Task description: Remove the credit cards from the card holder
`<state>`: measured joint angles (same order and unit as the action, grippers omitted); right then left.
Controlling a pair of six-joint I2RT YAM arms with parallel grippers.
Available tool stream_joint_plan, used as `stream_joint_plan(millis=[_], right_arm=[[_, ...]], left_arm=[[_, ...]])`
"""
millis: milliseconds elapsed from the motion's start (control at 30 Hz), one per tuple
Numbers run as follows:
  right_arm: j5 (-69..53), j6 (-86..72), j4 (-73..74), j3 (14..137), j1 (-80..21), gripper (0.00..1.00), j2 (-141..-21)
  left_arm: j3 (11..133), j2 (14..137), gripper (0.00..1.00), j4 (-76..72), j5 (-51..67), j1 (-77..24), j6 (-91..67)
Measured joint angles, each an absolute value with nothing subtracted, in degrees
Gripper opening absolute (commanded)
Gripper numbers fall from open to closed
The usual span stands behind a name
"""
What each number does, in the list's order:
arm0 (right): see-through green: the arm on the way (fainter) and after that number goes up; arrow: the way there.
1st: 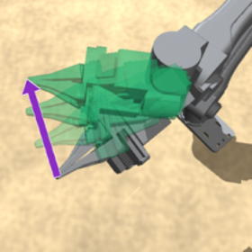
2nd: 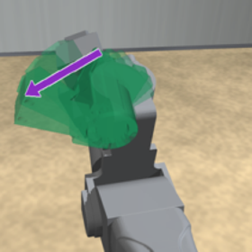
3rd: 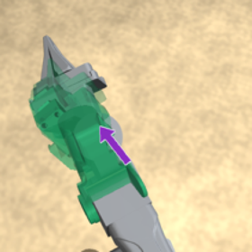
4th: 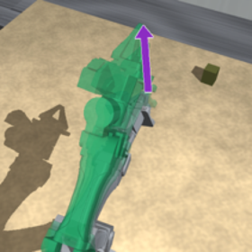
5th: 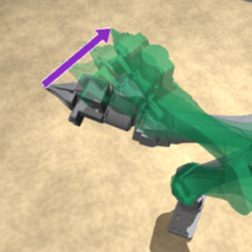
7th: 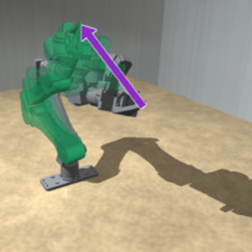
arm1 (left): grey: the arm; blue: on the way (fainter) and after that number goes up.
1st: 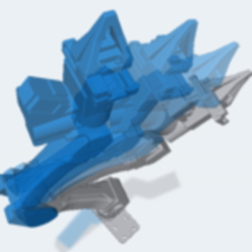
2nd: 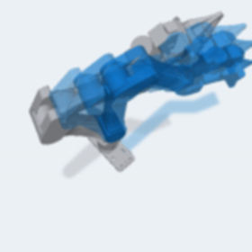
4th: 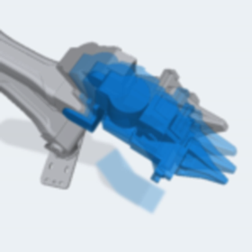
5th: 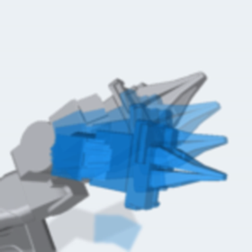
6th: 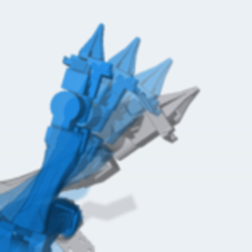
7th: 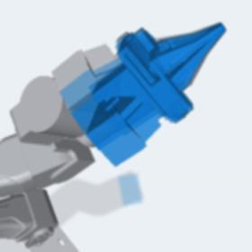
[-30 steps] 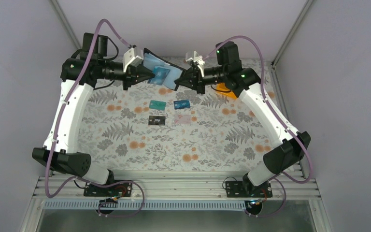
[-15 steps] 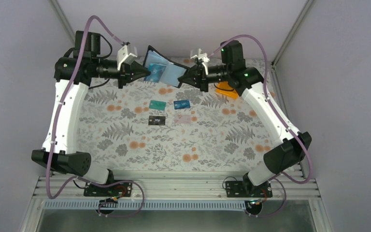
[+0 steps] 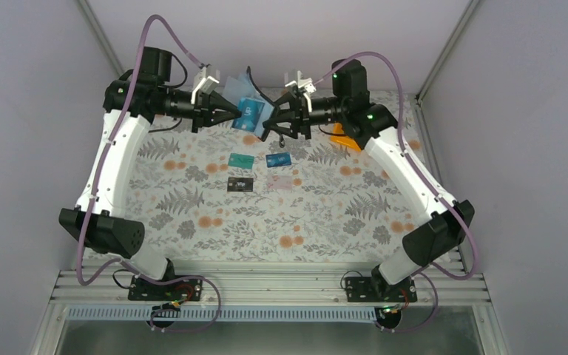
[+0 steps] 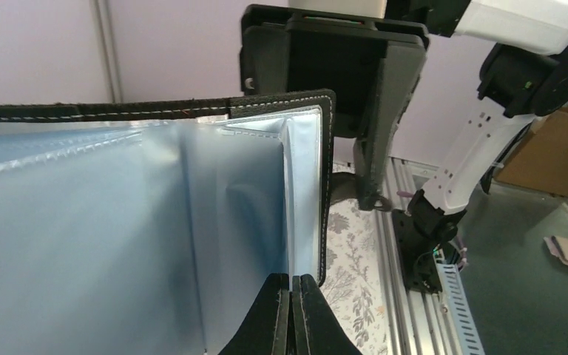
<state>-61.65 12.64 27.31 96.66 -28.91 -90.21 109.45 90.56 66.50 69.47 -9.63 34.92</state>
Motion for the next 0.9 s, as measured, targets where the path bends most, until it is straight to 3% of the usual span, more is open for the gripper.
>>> stream_joint_plan(millis=[67,100,200,300,433,600,900], right_arm=[[-61.0,11.5,25.6,96.7,-29.0,0.52,-90.6],[-60.7,10.9,24.9,96.7,-29.0,0.48,-90.9],[-59.4,9.7,23.5,96.7,-29.1,0.22,-91.6],[-58.7,8.4,22.8,96.6,-29.1,0.05,-92.1],[-59.9,8.4,22.9,96.5,-29.2,0.04,-92.1],[-60.5,10.1,23.6,96.5,-29.2,0.04,-92.1],[-60.8,13.1,26.5,96.6,-29.2,0.04,-92.0]], left_arm=[[109.4,90.7,0.02,66.5,70.3,-9.8,34.9],[109.4,90.7,0.02,66.5,70.7,-9.9,34.9],[109.4,90.7,0.02,66.5,71.5,-9.9,35.0],[109.2,90.7,0.02,66.5,71.9,-9.9,35.3],[108.7,90.7,0.03,66.5,71.8,-9.7,35.8],[108.6,90.7,0.17,66.6,70.9,-9.8,36.4],[108.6,90.7,0.17,67.6,69.8,-9.8,36.9]])
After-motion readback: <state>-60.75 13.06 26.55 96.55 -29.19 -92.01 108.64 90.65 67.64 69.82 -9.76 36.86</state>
